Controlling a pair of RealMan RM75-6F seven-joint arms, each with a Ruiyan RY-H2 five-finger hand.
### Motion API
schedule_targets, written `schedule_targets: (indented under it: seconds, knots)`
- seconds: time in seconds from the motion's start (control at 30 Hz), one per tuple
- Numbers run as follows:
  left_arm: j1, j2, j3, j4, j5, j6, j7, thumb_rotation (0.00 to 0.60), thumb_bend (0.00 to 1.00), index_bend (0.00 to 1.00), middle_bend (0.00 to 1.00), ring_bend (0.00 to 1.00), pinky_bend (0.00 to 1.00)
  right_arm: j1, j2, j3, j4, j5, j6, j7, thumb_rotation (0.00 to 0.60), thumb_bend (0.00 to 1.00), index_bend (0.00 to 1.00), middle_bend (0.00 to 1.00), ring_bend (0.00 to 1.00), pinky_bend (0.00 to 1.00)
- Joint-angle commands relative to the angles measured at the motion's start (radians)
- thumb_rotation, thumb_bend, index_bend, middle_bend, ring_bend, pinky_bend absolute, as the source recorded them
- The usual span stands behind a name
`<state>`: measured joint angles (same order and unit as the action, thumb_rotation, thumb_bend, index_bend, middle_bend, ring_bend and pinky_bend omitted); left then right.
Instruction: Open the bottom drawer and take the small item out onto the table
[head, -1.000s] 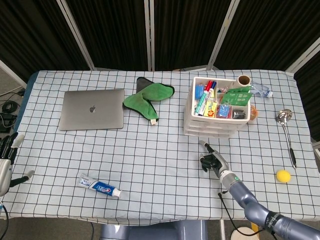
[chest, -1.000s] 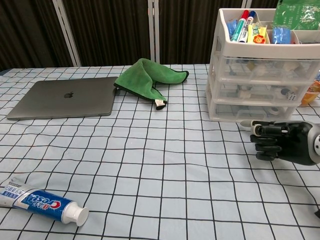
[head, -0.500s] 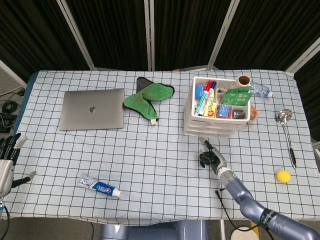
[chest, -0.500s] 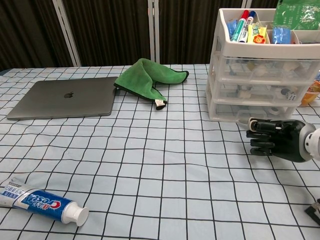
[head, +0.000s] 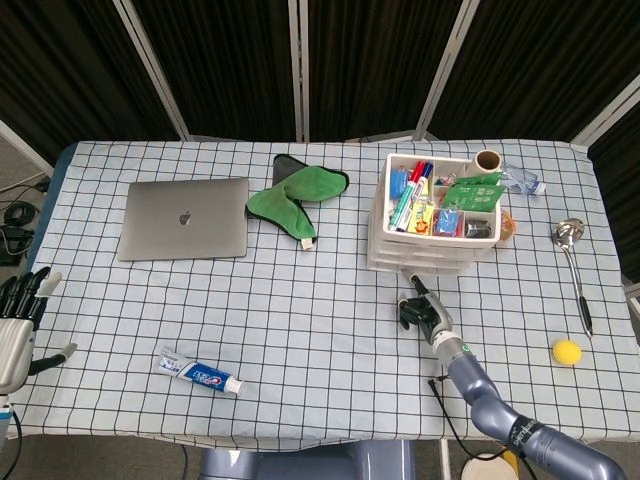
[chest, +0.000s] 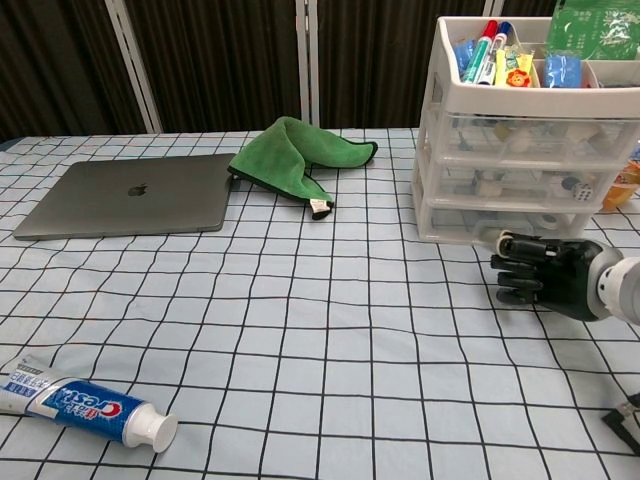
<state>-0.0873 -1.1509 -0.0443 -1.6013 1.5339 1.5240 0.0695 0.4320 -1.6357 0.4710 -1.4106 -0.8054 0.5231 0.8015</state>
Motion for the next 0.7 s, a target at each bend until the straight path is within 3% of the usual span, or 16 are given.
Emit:
schedule_targets:
  seconds: [0.03, 0.2, 0.5, 0.7]
  knots:
    - [-0.001, 0.000, 0.001, 0.000, 0.000, -0.003, 0.000, 0.600, 0.01, 0.00, 0.00, 0.00, 0.00, -0.013, -0.028, 0.014, 0.015, -0.015, 0.038, 0.017, 0.600, 0.67, 0.08, 0.98, 0.98, 0.84]
    - [-0.004, -0.001, 0.003, 0.000, 0.000, -0.009, 0.003, 0.600, 0.01, 0.00, 0.00, 0.00, 0.00, -0.022, -0.054, 0.024, 0.031, -0.045, 0.050, 0.044, 0.600, 0.67, 0.10, 0.98, 0.98, 0.84]
    - [-0.008, 0.001, 0.007, -0.001, 0.000, -0.019, 0.003, 0.600, 0.01, 0.00, 0.00, 0.00, 0.00, -0.011, -0.081, 0.048, 0.082, -0.053, -0.024, 0.105, 0.600, 0.67, 0.23, 0.98, 0.98, 0.84]
    - [-0.009, 0.000, 0.009, 0.000, 0.002, -0.021, 0.003, 0.600, 0.01, 0.00, 0.00, 0.00, 0.00, 0.002, -0.095, 0.055, 0.108, -0.063, -0.052, 0.114, 0.600, 0.67, 0.26, 0.99, 0.98, 0.84]
